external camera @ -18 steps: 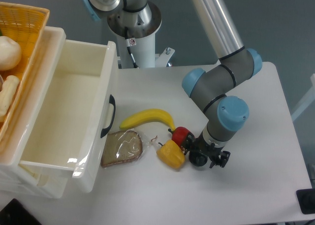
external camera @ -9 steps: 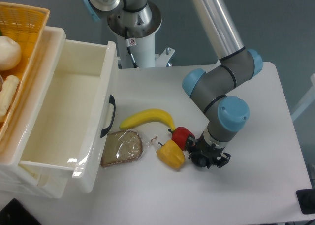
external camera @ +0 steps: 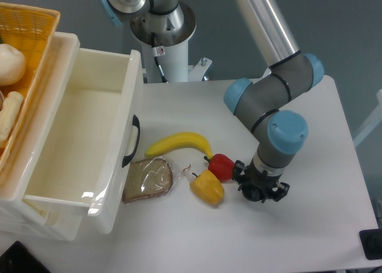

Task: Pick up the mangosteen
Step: 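Lift the held mangosteen up off the table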

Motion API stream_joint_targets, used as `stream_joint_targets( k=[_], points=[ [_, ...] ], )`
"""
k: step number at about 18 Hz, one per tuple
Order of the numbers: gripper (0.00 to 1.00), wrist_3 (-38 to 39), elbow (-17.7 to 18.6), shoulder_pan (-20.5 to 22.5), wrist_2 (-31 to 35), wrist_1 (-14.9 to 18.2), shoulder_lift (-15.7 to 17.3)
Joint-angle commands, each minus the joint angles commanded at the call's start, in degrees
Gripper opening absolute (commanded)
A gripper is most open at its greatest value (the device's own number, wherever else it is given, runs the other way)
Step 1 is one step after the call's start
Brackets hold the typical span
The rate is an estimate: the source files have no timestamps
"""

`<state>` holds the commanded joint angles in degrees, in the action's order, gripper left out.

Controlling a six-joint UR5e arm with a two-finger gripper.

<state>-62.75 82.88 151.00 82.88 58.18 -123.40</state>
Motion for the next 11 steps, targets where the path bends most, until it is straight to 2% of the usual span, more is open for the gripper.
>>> stream_joint_targets(
  k=[2,4,8,10,11],
  points=[
    [0.23,-1.31,-1.14,0.44,0.87,0.26,0.35],
    [0.22,-5.95,-1.49,1.49,3.59,0.88,1.58],
    [0.26,-13.16,-5.44,3.25,5.63,8.68,2.29],
    [0.27,-16.60,-6.41,4.91,6.06,9.05,2.03],
    [0.22,-16.87,-7.20,5.44,6.33,9.31,1.85]
  ],
)
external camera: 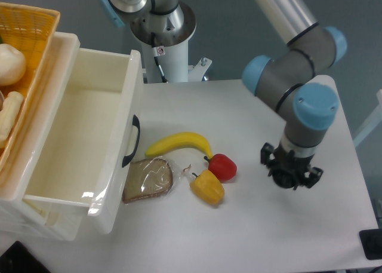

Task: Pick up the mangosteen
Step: 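Lift the held mangosteen up off the table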

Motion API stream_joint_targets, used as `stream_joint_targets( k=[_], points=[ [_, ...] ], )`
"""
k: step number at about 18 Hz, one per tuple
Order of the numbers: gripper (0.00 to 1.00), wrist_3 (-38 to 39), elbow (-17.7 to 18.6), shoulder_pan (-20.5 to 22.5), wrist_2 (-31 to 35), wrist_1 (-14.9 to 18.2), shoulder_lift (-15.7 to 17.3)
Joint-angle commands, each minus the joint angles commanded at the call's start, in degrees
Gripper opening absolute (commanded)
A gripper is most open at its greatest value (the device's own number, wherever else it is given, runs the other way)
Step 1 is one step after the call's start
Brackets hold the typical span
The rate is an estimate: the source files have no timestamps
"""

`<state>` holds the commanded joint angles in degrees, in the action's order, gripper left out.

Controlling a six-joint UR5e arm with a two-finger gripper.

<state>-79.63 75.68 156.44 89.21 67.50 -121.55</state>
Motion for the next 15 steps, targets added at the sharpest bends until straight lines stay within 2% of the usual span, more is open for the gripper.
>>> stream_joint_targets(
  k=[2,4,5,7,10,15],
  points=[
    [0.13,-0.09,-1.32,1.23,0.18,0.96,-0.35],
    [0.10,-1.22,-2.38,2.29,0.18,1.41,-0.88],
    [0.09,-4.28,-2.38,2.73,0.09,1.06,-0.88],
    [0.01,-7.73,-2.56,3.52,0.27,1.23,-0.79],
    [0.01,-8.00,-2.47,3.17,5.08,1.41,-0.53],
    [0.01,-7.91,-2.47,3.08,4.84,1.67,-0.27]
  ],
)
